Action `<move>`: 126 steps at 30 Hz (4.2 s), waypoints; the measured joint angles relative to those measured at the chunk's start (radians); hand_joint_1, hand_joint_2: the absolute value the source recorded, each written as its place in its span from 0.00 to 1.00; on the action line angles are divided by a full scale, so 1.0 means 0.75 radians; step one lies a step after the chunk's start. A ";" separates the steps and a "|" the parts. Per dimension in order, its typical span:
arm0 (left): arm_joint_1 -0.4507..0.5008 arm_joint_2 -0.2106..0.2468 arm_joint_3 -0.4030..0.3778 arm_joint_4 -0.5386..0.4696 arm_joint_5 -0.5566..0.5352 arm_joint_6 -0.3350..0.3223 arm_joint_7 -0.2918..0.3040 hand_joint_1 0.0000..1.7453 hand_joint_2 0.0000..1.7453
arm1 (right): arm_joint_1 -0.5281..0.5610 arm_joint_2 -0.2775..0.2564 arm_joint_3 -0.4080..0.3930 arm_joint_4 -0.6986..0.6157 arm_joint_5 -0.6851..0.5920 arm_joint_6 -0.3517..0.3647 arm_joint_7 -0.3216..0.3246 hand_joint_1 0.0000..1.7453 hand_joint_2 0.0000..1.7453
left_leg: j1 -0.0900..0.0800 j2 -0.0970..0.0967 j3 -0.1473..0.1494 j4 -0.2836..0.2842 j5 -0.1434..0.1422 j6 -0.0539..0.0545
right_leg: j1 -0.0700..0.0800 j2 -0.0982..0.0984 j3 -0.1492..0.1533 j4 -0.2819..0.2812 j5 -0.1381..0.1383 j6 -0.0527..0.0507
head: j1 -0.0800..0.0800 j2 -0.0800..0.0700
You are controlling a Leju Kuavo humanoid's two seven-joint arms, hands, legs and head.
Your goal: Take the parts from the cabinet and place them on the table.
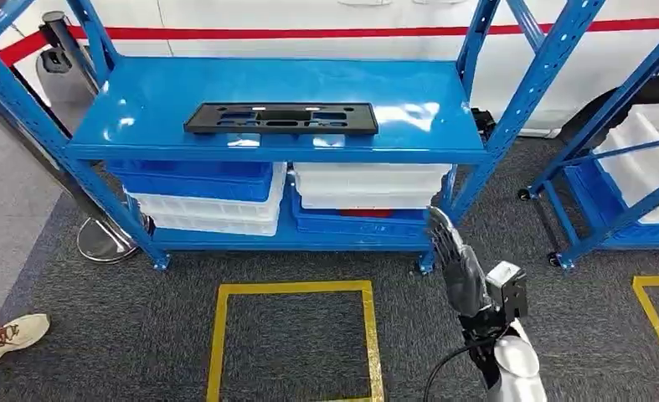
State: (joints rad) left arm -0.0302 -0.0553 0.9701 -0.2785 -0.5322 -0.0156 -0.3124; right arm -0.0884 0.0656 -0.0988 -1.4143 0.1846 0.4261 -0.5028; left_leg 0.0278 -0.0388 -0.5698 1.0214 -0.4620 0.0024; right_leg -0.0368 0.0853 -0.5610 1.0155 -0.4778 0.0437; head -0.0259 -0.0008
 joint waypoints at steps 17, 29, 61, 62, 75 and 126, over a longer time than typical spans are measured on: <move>-0.036 -0.038 0.202 0.035 -0.111 0.002 -0.046 0.00 0.00 | -0.043 -0.055 0.363 -0.635 -0.326 0.182 -0.210 0.00 0.00 | -0.049 0.044 -0.004 0.060 -0.066 0.005 | 0.045 -0.116 0.011 -0.047 0.042 -0.098 | 0.004 0.000; -0.045 -0.046 0.280 0.047 -0.128 -0.011 -0.063 0.00 0.00 | -0.046 -0.100 0.464 -0.725 -0.426 0.259 -0.253 0.00 0.00 | 0.000 0.038 -0.014 0.023 -0.012 -0.020 | 0.015 -0.103 0.009 0.000 0.000 -0.020 | 0.002 0.000; -0.041 -0.052 0.300 0.053 -0.150 -0.015 -0.062 0.00 0.00 | -0.120 -0.142 0.620 -0.386 -0.340 -0.013 -0.139 0.00 0.00 | -0.009 0.044 -0.033 0.011 0.015 0.009 | 0.036 -0.111 0.009 0.003 -0.012 -0.033 | 0.001 0.000; -0.040 -0.052 0.300 0.053 -0.149 -0.015 -0.062 0.00 0.00 | -0.120 -0.142 0.621 -0.386 -0.340 -0.013 -0.141 0.00 0.00 | -0.008 0.044 -0.029 0.009 0.015 0.015 | 0.031 -0.113 0.002 0.030 -0.029 -0.026 | 0.004 0.000; -0.020 -0.060 0.311 0.054 -0.162 0.029 0.028 0.00 0.00 | -0.081 -0.151 0.627 -0.366 -0.324 -0.046 -0.181 0.00 0.00 | -0.020 0.042 0.029 -0.007 -0.037 -0.001 | 0.058 -0.111 -0.057 0.015 0.038 -0.072 | 0.005 0.000; -0.006 -0.049 0.311 0.053 -0.255 0.020 0.051 0.00 0.00 | -0.062 -0.173 0.725 -0.279 -0.252 -0.052 -0.131 0.00 1.00 | -0.022 0.048 -0.018 -0.014 0.023 0.036 | 0.040 -0.108 -0.072 0.282 -0.205 -0.021 | 0.010 0.000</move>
State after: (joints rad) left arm -0.0344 -0.0923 1.2036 -0.2388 -0.7236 -0.0008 -0.2743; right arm -0.1348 -0.0641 0.4447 -1.6233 -0.0046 0.3873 -0.6008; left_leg 0.0113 -0.0030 -0.5832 1.0106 -0.4446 0.0292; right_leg -0.0067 0.0045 -0.6154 1.2272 -0.6314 0.0276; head -0.0183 -0.0008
